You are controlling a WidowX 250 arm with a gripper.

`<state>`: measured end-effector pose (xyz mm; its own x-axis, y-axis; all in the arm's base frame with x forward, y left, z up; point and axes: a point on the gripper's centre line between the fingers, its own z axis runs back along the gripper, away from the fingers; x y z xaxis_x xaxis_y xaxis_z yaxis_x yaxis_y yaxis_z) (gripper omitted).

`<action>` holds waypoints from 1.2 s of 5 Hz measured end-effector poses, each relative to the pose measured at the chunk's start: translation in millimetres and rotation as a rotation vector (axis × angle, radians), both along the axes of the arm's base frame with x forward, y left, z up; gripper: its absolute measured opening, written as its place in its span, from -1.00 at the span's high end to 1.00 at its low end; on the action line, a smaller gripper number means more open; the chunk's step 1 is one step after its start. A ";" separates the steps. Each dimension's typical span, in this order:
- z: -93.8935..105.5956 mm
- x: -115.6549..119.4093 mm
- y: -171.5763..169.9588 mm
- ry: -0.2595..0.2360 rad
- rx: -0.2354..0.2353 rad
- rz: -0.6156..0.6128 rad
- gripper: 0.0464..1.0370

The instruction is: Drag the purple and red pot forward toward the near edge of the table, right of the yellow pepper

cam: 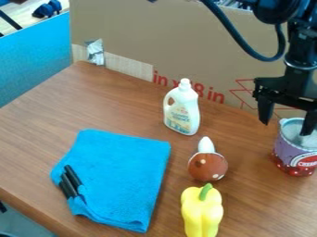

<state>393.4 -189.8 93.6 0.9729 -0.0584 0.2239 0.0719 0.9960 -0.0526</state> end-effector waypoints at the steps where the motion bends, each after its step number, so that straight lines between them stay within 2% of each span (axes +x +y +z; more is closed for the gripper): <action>1: -13.0 -8.8 2.4 0.031 0.013 0.012 -0.93; 2: -15.2 -16.2 4.4 0.034 0.008 0.025 -0.93; 3: -17.0 -21.8 8.6 0.094 -0.029 0.062 -0.93; 4: -16.7 -37.8 17.1 0.191 0.000 0.074 -0.93; 5: -15.7 -49.0 19.6 0.218 0.007 0.093 -0.93; 6: -15.6 -71.2 14.9 0.270 0.014 0.088 -0.93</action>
